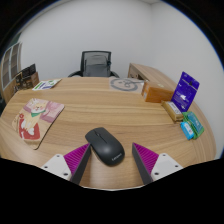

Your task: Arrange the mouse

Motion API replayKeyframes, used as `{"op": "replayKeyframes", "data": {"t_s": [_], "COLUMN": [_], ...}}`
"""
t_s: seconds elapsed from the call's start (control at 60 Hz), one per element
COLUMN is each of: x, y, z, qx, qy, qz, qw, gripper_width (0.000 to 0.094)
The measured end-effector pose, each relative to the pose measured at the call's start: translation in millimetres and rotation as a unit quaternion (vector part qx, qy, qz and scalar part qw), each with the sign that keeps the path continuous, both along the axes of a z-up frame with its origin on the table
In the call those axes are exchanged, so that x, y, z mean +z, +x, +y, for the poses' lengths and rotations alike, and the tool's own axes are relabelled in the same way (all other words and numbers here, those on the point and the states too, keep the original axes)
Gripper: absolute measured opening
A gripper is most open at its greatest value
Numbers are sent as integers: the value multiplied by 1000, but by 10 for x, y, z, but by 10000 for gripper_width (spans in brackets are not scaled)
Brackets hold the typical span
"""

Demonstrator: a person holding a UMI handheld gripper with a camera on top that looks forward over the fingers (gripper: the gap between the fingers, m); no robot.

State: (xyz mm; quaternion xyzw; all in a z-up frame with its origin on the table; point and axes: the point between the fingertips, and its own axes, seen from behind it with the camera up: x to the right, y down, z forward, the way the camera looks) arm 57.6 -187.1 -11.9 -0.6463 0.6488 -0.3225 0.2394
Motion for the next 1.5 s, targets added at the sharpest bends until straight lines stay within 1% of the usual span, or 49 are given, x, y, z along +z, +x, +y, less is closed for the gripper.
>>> {"op": "replayKeyframes", "data": {"t_s": [0.217, 0.483, 0.65, 0.7, 0.75, 0.833, 0.85, 0.867, 0.933, 1.0, 1.1, 1.2, 1.283, 1.367, 1.433, 1.5], "x": [-23, -30, -34, -34, -48, -77, -81, -82, -82, -77, -76, -54, 91, 543, 993, 1402], "y": [239, 472, 574, 587, 588, 584, 584, 583, 577, 575, 572, 562, 524, 558, 636, 721], "z": [-53, -205, -216, -196, -155, -61, -43, -48, -50, -60, -67, -74, -18, 39, 223, 452], "qx": [0, -15, -12, -7, -2, 5, 6, 5, 2, 2, -8, -12, -10, -10, -7, 8], "qy": [1, 2, 0, 0, 4, 17, 19, 18, 13, 9, 28, 18, 21, 8, 31, 46], "qz": [-2, -6, -2, -1, 1, 6, 7, 8, 10, 7, 7, 14, 19, -6, -30, -43], "qw": [1000, 1000, 1000, 1000, 1000, 1000, 1000, 1000, 1000, 1000, 1000, 1000, 1000, 1000, 999, 998], "gripper_width": [865, 864, 848, 814, 744, 585, 525, 504, 477, 414, 341, 319, 314, 314, 314, 315]}}
